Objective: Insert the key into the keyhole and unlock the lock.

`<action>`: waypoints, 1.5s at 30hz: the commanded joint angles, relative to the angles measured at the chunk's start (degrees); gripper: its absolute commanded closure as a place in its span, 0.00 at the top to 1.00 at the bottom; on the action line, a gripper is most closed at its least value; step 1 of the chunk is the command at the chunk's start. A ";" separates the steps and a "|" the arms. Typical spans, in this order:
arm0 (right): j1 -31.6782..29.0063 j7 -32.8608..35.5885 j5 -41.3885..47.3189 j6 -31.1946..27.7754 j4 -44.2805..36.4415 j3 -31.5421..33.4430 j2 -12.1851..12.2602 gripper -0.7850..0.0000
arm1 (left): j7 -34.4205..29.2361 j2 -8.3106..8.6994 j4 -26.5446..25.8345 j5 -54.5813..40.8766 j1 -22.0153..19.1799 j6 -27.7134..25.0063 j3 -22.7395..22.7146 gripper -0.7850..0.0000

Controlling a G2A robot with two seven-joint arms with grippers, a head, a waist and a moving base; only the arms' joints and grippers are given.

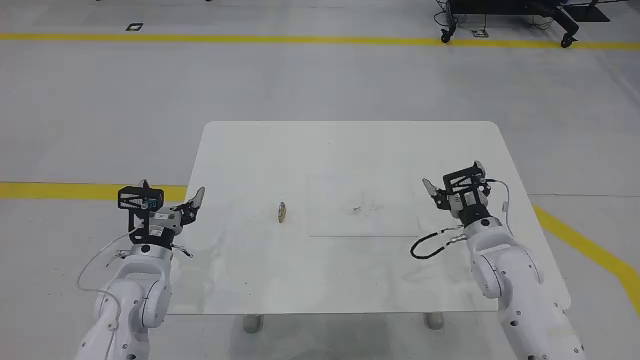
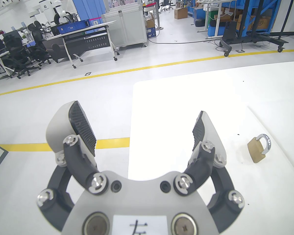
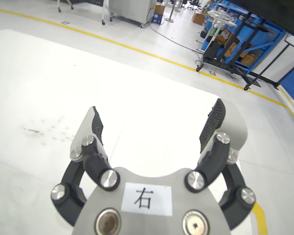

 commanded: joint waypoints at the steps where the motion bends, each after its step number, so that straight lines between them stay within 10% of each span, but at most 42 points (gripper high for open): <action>1: 2.41 1.17 -0.19 -3.70 1.73 -2.01 -0.07 1.00 | 0.00 0.00 0.00 0.00 0.00 0.00 0.00 1.00; 11: 16.38 5.73 -2.01 -23.53 14.32 -13.33 -0.86 1.00 | 0.00 0.00 0.00 0.00 0.00 0.00 0.00 1.00; 19: 28.52 -1.90 1.64 -53.80 32.28 -16.06 -0.26 1.00 | 0.00 0.00 0.00 0.00 0.00 0.00 0.00 1.00; 28: 36.88 -1.98 1.02 -54.33 41.99 -26.02 -1.41 0.97 | 0.00 0.00 0.00 0.00 0.00 0.00 0.00 1.00; 33: 39.58 -1.55 -2.05 -53.62 44.78 -29.96 -2.40 0.49 | 0.00 0.00 0.00 0.00 0.00 0.00 0.00 1.00; 45: 42.18 -2.70 -2.65 -51.44 47.83 -32.78 -3.37 0.25 | 0.00 0.00 0.00 0.00 0.00 0.00 0.00 1.00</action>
